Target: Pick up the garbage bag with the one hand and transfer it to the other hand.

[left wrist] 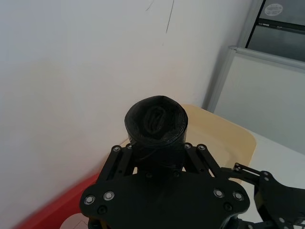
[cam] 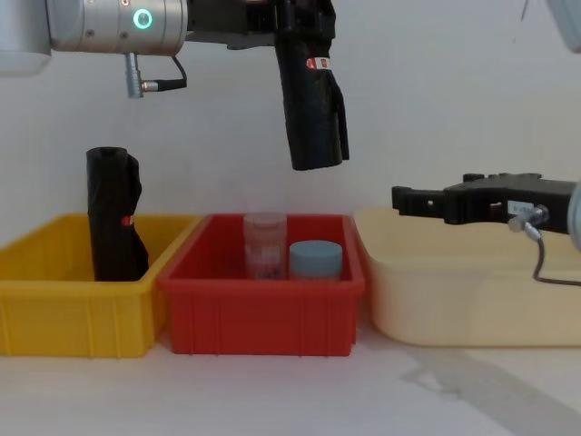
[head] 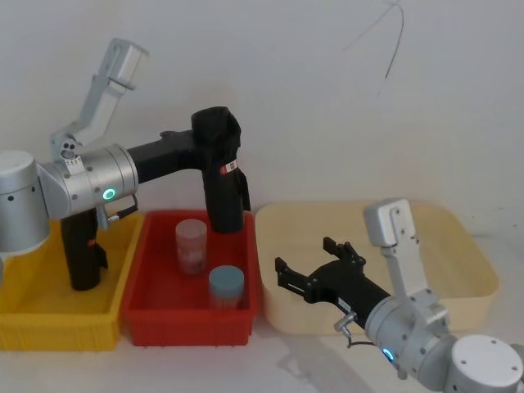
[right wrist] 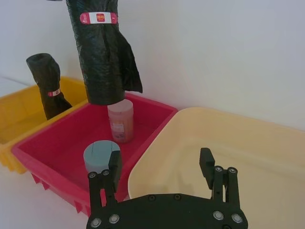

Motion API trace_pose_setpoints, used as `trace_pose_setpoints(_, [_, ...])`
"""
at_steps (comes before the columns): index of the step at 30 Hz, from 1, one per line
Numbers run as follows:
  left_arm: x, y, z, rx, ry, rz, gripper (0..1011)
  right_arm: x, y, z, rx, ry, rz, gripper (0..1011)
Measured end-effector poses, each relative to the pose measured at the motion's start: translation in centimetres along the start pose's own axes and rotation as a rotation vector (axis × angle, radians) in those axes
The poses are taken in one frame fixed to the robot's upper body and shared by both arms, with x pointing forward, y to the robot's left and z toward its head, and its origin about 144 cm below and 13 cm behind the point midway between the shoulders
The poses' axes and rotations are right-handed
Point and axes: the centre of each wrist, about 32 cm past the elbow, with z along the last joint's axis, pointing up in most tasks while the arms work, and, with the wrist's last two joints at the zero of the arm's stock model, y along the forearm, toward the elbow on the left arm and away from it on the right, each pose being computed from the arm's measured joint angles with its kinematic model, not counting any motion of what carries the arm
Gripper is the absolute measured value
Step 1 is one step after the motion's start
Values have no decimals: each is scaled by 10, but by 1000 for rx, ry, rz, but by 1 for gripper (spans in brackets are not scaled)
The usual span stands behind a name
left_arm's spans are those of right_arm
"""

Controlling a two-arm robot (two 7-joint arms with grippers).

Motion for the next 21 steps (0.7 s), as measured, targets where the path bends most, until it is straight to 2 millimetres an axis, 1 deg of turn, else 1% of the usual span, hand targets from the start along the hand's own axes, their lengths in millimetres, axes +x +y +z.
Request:
trace_pose_setpoints(13, [0,-1,0,1,0,-2,359,0,20,3,-3,11,37,1001])
trace_pose_setpoints(16, [0,-1,0,1,0,-2,359,-1,22,4,0,14,45,1001])
trace_pose_setpoints(21, [0,-1,0,2,0,-2,359,-2,24,12,9,15,57,1001])
